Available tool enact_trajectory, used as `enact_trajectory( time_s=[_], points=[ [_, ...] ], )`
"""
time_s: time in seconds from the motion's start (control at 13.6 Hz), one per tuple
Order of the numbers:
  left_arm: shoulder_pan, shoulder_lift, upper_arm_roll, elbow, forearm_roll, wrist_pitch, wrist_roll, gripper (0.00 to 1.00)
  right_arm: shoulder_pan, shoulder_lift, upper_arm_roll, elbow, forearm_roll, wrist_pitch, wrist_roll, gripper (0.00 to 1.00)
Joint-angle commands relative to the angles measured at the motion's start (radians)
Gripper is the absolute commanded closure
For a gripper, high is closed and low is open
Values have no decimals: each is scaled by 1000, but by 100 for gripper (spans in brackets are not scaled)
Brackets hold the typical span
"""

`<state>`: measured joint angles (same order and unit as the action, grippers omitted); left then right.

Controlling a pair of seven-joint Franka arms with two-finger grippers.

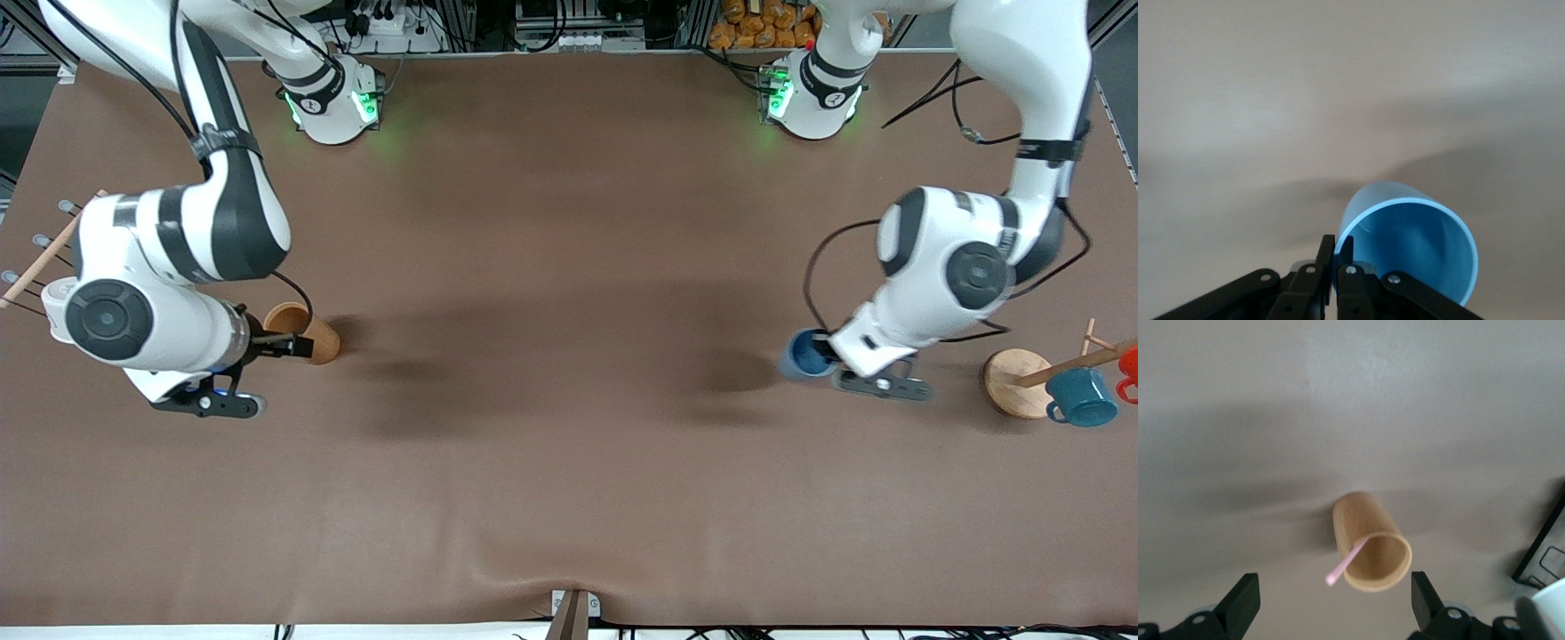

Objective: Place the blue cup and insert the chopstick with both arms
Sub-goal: 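Grasp the blue cup with the left gripper while the right gripper grasps the chopstick, then carry the blue cup with the left gripper toward the table middle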

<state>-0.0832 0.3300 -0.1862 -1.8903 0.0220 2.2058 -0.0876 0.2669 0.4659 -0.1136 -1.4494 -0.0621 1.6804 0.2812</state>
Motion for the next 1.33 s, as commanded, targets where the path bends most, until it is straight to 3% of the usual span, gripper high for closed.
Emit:
enact_trajectory(
  time_s=[0.0, 0.15, 0.59, 0.74, 0.81, 0.88, 1.03, 1.11, 1.18, 1.25],
  points=[
    [-23, 7, -100, 19, -14, -24, -90, 100, -2, 28, -6, 3, -13, -10, 19, 0],
    [-110, 23, -130, 39, -8, -24, -215, 100, 6, 33, -6, -32, -13, -24, 18, 0],
    [-400, 110, -125, 88, 16, -14, -659, 100, 29, 33, -6, -85, -13, -28, 12, 0],
    [-438, 133, -127, 99, 55, -8, -756, 100, 29, 33, -6, -86, -12, -33, 13, 0],
    [-440, 148, -128, 114, 62, -5, -779, 100, 29, 33, -6, -86, -10, -37, 13, 5],
    [-452, 165, -128, 122, 62, -1, -793, 100, 28, 33, -6, -86, -12, -38, 13, 13],
    [-493, 196, -122, 135, 68, 15, -842, 100, 22, 33, -6, -86, -10, -38, 10, 41],
    [-494, 205, -122, 143, 69, 25, -853, 100, 20, 33, -6, -86, -8, -38, 9, 59],
    [-494, 210, -122, 145, 69, 25, -853, 100, 18, 33, -6, -85, -8, -39, 9, 84],
    [-494, 212, -121, 145, 69, 25, -854, 93, 18, 33, -6, -85, -5, -39, 9, 100]
  ],
)
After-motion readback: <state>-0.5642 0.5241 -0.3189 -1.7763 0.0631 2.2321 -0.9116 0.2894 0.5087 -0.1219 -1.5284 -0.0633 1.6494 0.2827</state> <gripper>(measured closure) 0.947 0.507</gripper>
